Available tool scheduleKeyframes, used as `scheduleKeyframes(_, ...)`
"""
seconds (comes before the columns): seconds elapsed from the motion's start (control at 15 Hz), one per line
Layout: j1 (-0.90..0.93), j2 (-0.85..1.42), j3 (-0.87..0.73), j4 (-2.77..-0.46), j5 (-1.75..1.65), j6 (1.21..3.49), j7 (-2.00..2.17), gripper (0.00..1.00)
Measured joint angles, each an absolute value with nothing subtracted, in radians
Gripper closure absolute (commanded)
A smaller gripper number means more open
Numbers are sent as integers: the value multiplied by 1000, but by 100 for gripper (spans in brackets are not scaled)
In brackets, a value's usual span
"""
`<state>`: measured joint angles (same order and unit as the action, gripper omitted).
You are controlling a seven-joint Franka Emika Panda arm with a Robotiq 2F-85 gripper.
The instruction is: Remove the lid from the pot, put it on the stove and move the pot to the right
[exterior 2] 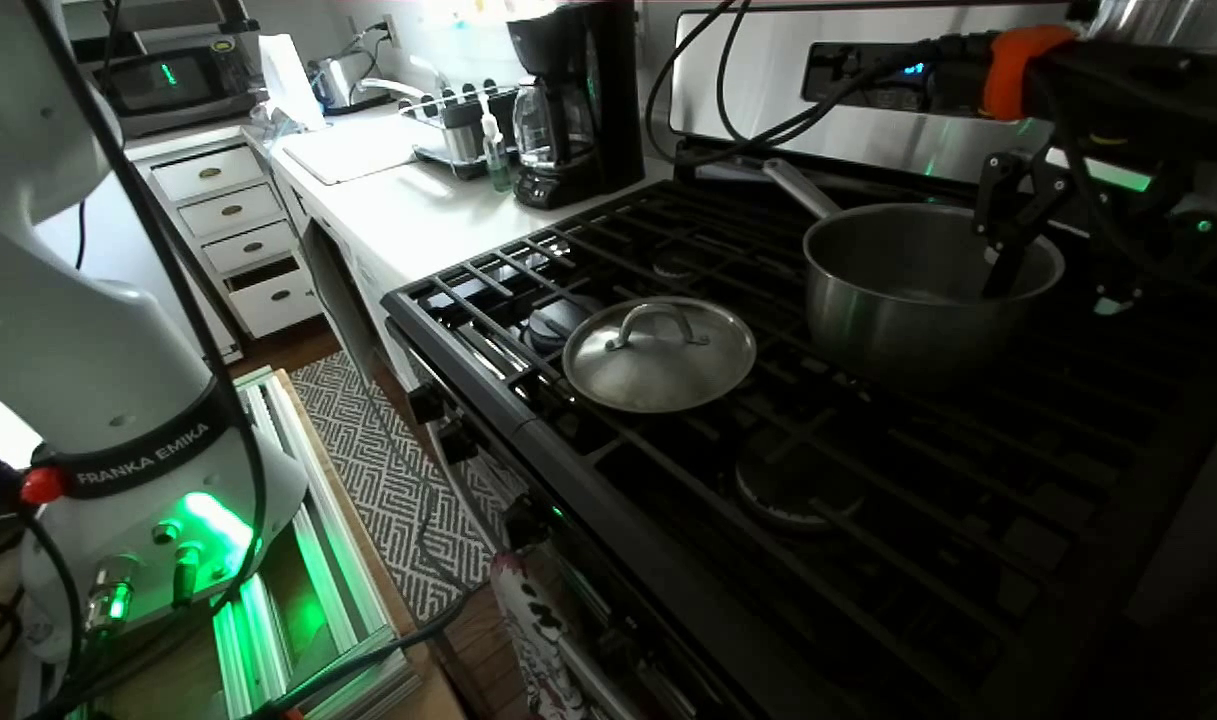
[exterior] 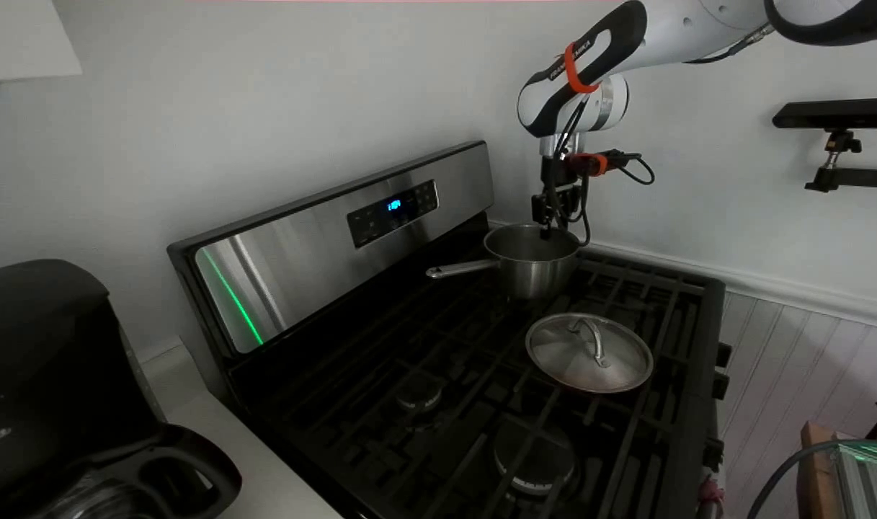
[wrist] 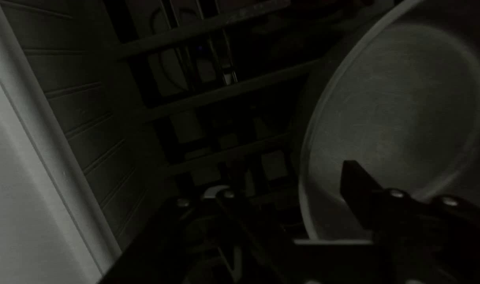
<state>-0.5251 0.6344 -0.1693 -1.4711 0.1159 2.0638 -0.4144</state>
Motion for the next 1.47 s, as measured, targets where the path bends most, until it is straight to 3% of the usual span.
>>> scheduleKeyframes(0.07, -525, 628, -168, -1471, 116, 2064, -414, 0)
scheduleKeyframes(1.47, -382, 95, -203, -1992, 115, 2191, -355, 0)
